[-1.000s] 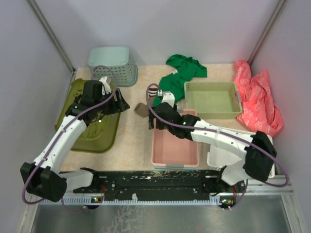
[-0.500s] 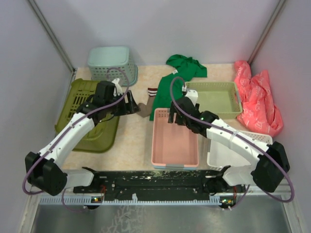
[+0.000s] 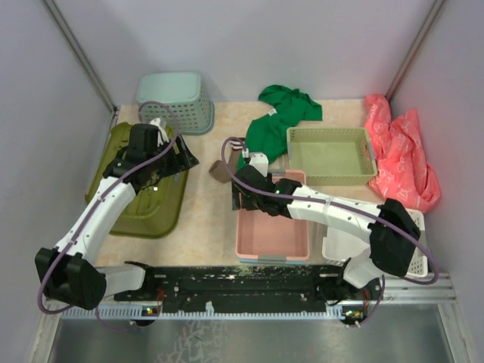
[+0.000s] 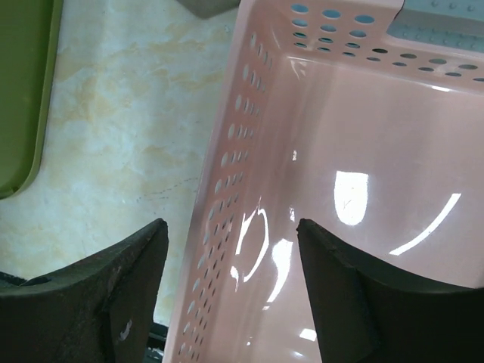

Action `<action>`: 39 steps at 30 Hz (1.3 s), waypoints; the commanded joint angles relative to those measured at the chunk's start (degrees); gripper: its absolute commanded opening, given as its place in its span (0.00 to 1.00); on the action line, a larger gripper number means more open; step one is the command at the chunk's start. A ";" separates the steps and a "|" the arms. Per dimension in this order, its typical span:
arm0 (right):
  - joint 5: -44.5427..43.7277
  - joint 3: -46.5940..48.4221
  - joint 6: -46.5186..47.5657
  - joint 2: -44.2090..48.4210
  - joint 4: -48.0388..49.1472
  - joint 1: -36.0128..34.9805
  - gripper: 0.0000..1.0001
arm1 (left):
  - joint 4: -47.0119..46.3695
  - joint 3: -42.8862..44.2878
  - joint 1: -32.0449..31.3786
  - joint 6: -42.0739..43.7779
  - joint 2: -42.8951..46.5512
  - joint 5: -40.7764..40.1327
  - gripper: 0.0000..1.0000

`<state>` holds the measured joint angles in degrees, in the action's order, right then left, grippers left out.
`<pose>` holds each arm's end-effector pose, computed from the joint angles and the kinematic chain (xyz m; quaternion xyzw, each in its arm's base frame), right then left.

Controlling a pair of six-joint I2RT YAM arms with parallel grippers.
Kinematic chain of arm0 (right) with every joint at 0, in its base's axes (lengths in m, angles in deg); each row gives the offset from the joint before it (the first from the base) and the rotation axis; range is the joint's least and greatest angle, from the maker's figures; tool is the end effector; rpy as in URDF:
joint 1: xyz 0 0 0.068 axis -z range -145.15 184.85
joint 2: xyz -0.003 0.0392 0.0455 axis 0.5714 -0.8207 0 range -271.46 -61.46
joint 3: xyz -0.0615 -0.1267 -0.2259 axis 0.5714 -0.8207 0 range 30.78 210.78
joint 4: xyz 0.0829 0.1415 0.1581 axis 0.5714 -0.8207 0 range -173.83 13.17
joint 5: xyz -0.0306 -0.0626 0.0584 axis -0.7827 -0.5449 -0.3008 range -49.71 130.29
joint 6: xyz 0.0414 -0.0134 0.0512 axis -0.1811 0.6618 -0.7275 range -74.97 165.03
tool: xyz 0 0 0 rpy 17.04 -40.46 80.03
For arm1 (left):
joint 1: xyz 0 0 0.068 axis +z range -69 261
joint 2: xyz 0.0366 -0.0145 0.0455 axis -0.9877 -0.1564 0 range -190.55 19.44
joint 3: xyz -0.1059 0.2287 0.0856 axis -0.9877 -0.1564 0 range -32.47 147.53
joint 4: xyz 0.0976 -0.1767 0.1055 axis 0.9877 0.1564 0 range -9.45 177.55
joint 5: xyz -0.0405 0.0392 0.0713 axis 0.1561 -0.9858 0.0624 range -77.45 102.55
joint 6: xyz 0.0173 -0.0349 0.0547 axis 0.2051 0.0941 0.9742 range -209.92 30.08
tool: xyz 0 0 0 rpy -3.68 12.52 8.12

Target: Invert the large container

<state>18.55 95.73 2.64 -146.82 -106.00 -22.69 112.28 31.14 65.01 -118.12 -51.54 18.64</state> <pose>0.1757 0.2390 0.2590 -0.0568 0.9222 0.1459 0.3537 0.2384 -0.0743 0.3091 -0.0732 0.8990 -0.2058 0.3795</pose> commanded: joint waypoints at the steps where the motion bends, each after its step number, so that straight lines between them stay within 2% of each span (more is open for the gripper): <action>1: -0.09 2.13 -1.41 -1.69 1.78 -0.34 0.67 | 0.33 -0.30 0.26 0.65 1.24 -0.18 0.81; 6: 0.28 2.18 -1.49 -3.75 0.77 -0.47 0.47 | -1.05 -1.39 0.35 0.25 1.14 0.58 0.81; 14: -2.49 4.15 -0.41 -1.32 -2.65 -0.46 0.01 | -1.65 -1.54 0.37 0.58 0.40 1.78 0.81; 25: -6.52 10.48 3.91 12.90 -5.03 0.28 0.00 | -4.20 -0.90 0.35 1.27 -0.35 5.69 0.81; 39: -7.26 16.48 10.19 18.46 0.43 3.62 0.00 | -6.19 -0.69 0.38 3.87 -0.99 12.33 0.81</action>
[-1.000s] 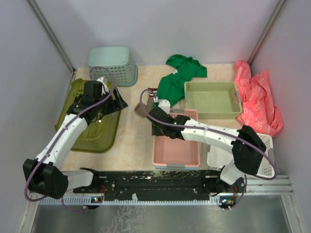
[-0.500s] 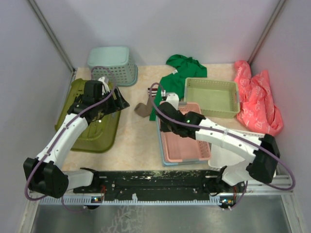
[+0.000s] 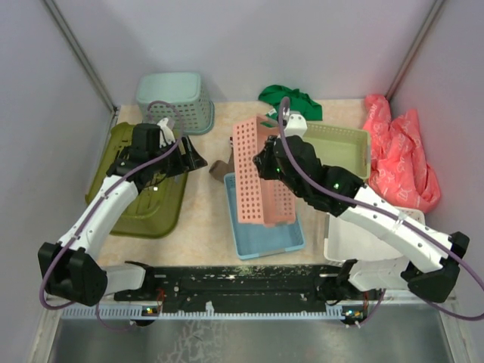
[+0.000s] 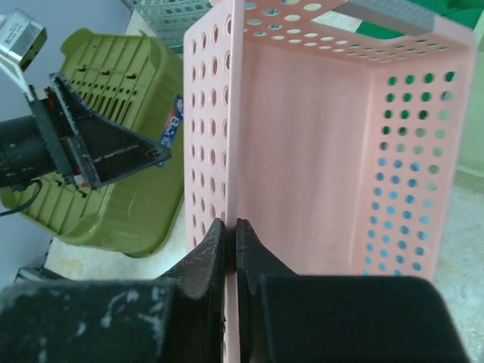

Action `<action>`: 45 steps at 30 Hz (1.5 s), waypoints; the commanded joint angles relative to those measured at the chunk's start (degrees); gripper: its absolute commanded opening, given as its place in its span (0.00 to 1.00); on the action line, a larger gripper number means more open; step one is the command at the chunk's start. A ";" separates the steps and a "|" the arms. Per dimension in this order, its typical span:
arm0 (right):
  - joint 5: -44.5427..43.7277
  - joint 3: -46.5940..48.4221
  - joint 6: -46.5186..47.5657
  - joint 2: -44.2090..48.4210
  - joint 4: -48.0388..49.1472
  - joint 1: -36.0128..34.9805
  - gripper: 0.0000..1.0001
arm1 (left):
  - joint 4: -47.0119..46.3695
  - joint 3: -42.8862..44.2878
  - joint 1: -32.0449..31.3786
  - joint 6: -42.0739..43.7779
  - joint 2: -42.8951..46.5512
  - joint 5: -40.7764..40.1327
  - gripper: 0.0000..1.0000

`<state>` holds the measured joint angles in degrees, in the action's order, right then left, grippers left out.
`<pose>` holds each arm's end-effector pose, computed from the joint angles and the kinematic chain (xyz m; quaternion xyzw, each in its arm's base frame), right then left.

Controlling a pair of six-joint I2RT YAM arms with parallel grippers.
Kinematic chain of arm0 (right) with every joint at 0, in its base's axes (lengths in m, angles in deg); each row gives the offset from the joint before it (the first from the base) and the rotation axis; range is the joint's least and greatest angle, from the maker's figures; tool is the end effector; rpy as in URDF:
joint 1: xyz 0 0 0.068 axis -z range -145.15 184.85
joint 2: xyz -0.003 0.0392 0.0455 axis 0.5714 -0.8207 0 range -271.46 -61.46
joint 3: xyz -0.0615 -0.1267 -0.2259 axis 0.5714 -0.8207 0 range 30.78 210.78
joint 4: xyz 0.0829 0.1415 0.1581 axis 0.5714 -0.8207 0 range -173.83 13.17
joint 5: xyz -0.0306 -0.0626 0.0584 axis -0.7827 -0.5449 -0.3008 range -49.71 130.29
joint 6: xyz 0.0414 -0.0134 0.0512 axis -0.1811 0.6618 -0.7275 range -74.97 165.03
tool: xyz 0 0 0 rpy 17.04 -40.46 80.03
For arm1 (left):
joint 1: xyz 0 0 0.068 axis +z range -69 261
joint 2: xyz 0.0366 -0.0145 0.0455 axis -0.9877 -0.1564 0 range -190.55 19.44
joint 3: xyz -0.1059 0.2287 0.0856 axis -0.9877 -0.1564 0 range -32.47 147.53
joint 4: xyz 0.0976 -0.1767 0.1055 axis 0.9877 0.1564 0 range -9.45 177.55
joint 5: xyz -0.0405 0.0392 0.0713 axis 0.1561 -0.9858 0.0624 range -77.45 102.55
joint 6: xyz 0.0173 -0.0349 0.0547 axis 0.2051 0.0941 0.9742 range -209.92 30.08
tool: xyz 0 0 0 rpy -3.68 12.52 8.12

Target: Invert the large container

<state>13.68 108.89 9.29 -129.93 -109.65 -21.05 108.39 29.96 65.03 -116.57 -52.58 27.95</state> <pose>0.1508 0.1798 0.3988 -0.0174 0.8220 0.2504 0.5112 0.2424 -0.0842 0.3061 -0.0236 0.8902 -0.2714 0.3651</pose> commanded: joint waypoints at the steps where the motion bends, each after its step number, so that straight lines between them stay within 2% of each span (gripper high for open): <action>1: -2.25 3.09 4.00 2.22 4.19 3.26 0.00 | -1.98 0.57 0.34 2.60 0.07 3.10 0.81; 5: 5.68 0.85 5.16 5.89 6.62 11.53 0.00 | -0.94 0.41 -1.25 3.01 0.11 1.50 0.81; 10: 14.10 0.46 4.58 8.52 7.52 21.16 0.00 | -1.06 0.41 -8.25 2.19 -1.53 -3.32 0.81; 12: 13.56 1.02 4.97 9.33 7.44 22.67 0.00 | -0.81 0.01 -10.61 1.69 -2.98 -4.43 0.81; 21: -0.27 5.99 13.24 9.43 2.19 26.58 0.00 | 1.68 -2.67 -18.61 -1.53 -6.89 -12.06 0.78; 26: 4.67 5.15 12.84 7.50 0.80 36.07 0.00 | -1.87 -3.90 -21.60 -4.31 -10.51 -8.91 0.70; 28: 4.01 4.67 12.83 6.57 0.62 37.51 0.00 | -3.66 -4.40 -22.17 -5.06 -11.95 -7.26 0.65; 33: -3.60 5.25 15.13 2.41 -0.37 37.53 0.00 | -4.69 -4.61 -22.44 -5.41 -15.66 -6.73 0.54; 38: -9.28 8.89 17.46 -4.17 -2.12 37.55 0.00 | -1.39 -2.90 -21.23 -3.05 -18.15 -13.44 0.51; 42: -13.39 11.70 19.04 -8.74 -3.00 37.53 0.00 | -1.50 -0.21 -13.11 2.79 -21.54 -13.32 0.53; 45: -14.26 12.57 20.41 -11.47 -1.74 37.56 0.00 | -0.17 5.71 -7.33 6.46 -24.96 -12.06 0.54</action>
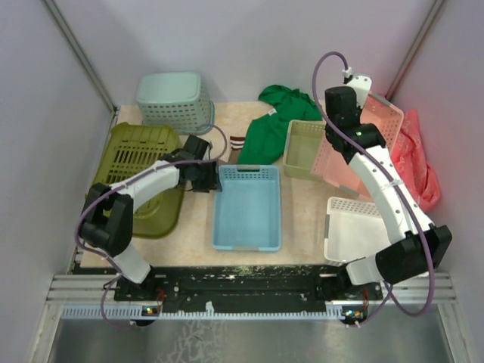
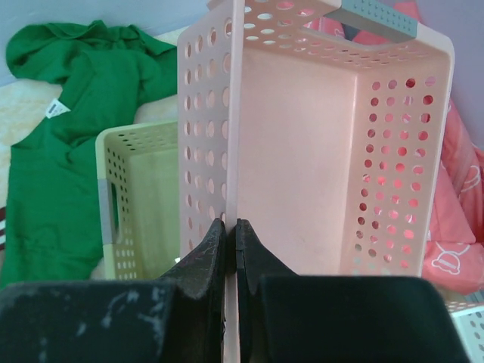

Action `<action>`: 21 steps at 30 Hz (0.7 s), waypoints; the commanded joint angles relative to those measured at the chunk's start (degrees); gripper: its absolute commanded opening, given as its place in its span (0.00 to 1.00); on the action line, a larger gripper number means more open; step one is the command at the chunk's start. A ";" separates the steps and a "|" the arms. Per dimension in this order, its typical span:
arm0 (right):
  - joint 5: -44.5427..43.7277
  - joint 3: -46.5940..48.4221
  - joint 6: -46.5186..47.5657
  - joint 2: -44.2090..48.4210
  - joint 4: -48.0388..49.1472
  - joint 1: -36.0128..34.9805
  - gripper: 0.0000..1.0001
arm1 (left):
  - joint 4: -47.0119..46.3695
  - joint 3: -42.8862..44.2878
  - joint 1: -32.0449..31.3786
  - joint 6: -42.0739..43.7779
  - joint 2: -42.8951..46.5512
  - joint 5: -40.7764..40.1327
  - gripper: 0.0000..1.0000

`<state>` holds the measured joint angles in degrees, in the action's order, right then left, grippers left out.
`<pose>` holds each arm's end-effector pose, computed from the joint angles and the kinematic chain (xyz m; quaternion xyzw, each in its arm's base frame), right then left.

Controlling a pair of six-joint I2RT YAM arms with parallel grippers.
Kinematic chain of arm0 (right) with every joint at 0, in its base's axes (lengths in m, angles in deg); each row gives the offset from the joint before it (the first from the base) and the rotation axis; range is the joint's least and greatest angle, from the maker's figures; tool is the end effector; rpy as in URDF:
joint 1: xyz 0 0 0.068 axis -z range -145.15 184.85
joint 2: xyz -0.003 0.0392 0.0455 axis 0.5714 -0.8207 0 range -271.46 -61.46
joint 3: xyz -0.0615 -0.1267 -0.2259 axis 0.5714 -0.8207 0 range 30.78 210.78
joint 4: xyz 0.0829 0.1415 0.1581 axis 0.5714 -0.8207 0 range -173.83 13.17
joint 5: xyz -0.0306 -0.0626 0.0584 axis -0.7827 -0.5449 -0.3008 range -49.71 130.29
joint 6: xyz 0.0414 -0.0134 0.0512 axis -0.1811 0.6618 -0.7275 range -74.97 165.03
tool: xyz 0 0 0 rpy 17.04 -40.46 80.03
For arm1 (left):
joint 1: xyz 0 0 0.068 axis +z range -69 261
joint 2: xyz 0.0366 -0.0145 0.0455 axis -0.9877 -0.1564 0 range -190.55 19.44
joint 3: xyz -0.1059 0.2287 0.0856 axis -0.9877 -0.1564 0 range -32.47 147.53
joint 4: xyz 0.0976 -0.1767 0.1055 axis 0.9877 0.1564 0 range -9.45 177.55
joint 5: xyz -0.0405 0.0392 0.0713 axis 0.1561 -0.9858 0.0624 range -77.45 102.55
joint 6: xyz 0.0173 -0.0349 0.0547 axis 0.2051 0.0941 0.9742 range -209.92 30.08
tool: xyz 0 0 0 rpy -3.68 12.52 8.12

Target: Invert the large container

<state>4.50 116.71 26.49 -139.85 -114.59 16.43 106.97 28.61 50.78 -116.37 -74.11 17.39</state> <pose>0.2649 0.0551 0.3931 0.1541 0.8249 -0.1023 0.5342 0.2656 -0.1600 0.1997 0.0430 0.9616 -0.1630 0.2165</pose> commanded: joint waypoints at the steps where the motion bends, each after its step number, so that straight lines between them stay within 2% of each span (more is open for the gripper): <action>1: -5.25 5.10 3.43 -2.52 3.29 0.05 0.00 | 3.03 10.20 7.35 7.00 -4.77 -3.31 0.56; 6: -4.35 6.42 4.77 -7.64 4.45 0.12 0.00 | 8.26 22.01 6.27 10.41 -4.23 -7.52 0.67; 9: -2.07 8.44 4.23 -10.14 2.73 0.05 0.00 | 10.08 24.58 0.44 11.80 -1.15 -12.73 0.72; 12: -0.35 7.89 3.49 -10.13 1.98 0.05 0.00 | 10.86 23.22 -7.39 13.61 1.51 -15.37 0.77; 18: 3.26 1.72 2.11 -3.92 0.94 0.07 0.00 | 14.84 15.51 -16.30 13.03 4.08 -11.51 0.86; 21: 4.66 -1.69 1.50 -0.19 1.03 0.05 0.00 | 15.65 13.50 -20.15 11.43 4.10 -9.30 0.87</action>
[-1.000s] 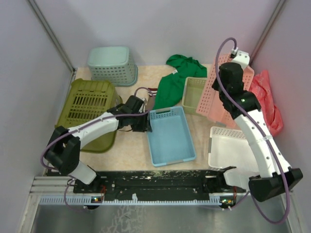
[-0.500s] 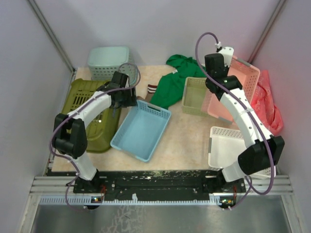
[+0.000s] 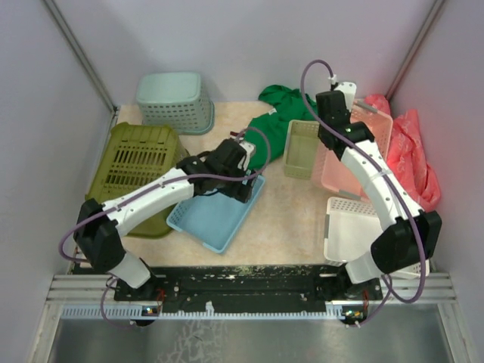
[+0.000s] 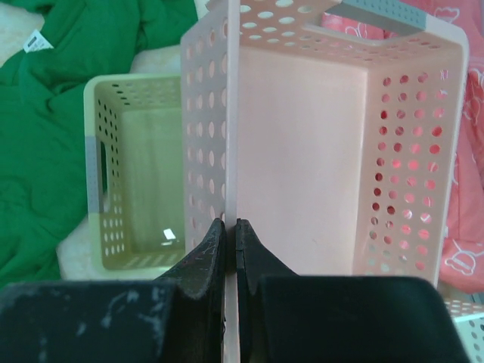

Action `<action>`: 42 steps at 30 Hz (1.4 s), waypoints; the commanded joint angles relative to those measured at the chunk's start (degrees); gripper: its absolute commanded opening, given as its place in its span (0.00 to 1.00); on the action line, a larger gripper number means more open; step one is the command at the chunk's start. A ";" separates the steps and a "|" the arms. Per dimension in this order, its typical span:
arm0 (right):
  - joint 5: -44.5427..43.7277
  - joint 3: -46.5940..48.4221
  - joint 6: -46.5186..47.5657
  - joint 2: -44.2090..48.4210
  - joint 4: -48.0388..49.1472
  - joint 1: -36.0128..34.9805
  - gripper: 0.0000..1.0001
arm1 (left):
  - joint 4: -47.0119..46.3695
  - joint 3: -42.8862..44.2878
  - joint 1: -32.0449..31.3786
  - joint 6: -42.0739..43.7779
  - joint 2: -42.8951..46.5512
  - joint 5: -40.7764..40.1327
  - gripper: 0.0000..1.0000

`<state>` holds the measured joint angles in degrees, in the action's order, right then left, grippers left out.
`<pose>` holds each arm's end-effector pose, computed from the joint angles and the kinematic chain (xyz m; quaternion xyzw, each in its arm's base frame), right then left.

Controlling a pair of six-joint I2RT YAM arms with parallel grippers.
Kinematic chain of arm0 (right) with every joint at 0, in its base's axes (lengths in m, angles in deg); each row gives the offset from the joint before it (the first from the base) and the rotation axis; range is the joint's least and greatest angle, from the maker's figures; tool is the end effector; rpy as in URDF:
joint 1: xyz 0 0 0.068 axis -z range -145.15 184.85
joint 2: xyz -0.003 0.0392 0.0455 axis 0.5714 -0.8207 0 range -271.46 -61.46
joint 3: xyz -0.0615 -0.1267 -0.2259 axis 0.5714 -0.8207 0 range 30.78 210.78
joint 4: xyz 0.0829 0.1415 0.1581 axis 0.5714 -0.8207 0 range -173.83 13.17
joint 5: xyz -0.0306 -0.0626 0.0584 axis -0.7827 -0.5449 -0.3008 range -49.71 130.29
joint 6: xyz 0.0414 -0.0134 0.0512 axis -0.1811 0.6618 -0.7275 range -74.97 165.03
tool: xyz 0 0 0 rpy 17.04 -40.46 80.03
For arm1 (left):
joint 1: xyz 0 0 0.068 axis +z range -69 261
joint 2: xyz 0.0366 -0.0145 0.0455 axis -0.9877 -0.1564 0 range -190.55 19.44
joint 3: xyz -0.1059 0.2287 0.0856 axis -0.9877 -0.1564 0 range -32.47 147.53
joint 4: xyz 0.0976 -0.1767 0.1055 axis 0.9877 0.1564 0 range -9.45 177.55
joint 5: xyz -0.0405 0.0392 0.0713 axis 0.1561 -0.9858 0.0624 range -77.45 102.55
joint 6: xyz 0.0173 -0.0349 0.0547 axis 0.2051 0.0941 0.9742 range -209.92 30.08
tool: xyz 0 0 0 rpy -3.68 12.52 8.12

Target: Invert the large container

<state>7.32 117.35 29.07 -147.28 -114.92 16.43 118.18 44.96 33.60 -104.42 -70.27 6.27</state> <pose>0.2974 0.0682 0.3605 0.1075 0.8619 -0.1173 0.4815 0.2191 -0.2297 0.2875 0.2476 0.9049 -0.1319 0.3199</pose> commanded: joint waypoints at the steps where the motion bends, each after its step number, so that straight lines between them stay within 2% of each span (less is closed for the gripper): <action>1: 1.49 -2.97 -1.08 7.94 1.16 0.05 0.00 | 3.88 -3.66 -4.25 -1.39 0.01 2.69 0.87; 5: -0.42 -4.42 -0.74 8.78 1.07 0.08 0.00 | 0.77 -7.29 -6.52 -4.96 -2.48 3.56 0.80; 12: 0.35 -2.46 -0.81 5.69 0.82 0.10 0.00 | -2.92 -9.98 -6.57 -5.97 -7.18 3.31 0.56; 14: 0.39 -1.88 -0.73 5.22 0.74 0.11 0.00 | -2.52 -9.20 -6.57 -5.79 -7.40 1.91 0.42; 15: 0.37 -1.38 -0.73 5.08 0.67 0.05 0.00 | -1.60 -7.95 -6.60 -5.66 -7.37 1.51 0.31; 16: 0.53 -1.08 -0.78 5.05 0.65 0.06 0.00 | -0.69 -6.52 -6.57 -5.39 -7.11 1.38 0.25; 18: 0.71 -0.55 -0.82 5.16 0.62 0.05 0.00 | 1.19 -2.81 -6.49 -4.60 -5.90 2.49 0.06; 19: 0.78 -0.25 -0.90 5.29 0.50 0.05 0.00 | 2.10 -0.63 -6.44 -4.39 -5.02 3.78 0.01; 22: 0.75 0.59 -0.95 6.18 0.15 0.11 0.00 | 4.38 5.68 -5.33 -5.00 -2.21 9.71 0.00; 26: 0.26 1.48 -1.17 8.06 0.07 0.06 0.00 | 1.44 7.10 0.39 -8.91 2.23 26.85 0.00; 27: -0.10 1.69 -1.24 8.52 -0.03 0.16 0.00 | -1.20 5.31 2.77 -11.06 3.46 32.83 0.00; 28: -0.35 1.88 -1.26 9.09 -0.06 0.25 0.00 | -6.52 2.87 5.82 -13.60 4.74 40.91 0.00; 30: -0.64 2.07 -1.41 10.22 -0.02 0.46 0.00 | -17.67 -3.70 9.71 -20.65 7.44 51.75 0.00; 33: -1.50 2.22 -1.45 11.66 -0.05 0.72 0.00 | -40.20 -15.80 12.41 -38.44 10.23 62.08 0.00; 38: -1.80 2.26 -1.25 12.81 -0.48 1.20 0.00 | -81.19 -29.07 13.38 -68.35 9.64 67.65 0.00; 40: -1.54 2.11 -1.34 12.87 -0.57 1.19 0.00 | -91.75 -31.28 13.38 -76.04 8.21 68.18 0.00; 42: -1.42 1.85 -1.56 12.91 -0.67 1.19 0.00 | -95.50 -32.07 13.47 -77.99 7.38 68.37 0.00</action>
<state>7.14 116.41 27.86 -136.35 -117.30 17.37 53.22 13.53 47.09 -164.22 -62.79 68.08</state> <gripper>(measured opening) 0.035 0.050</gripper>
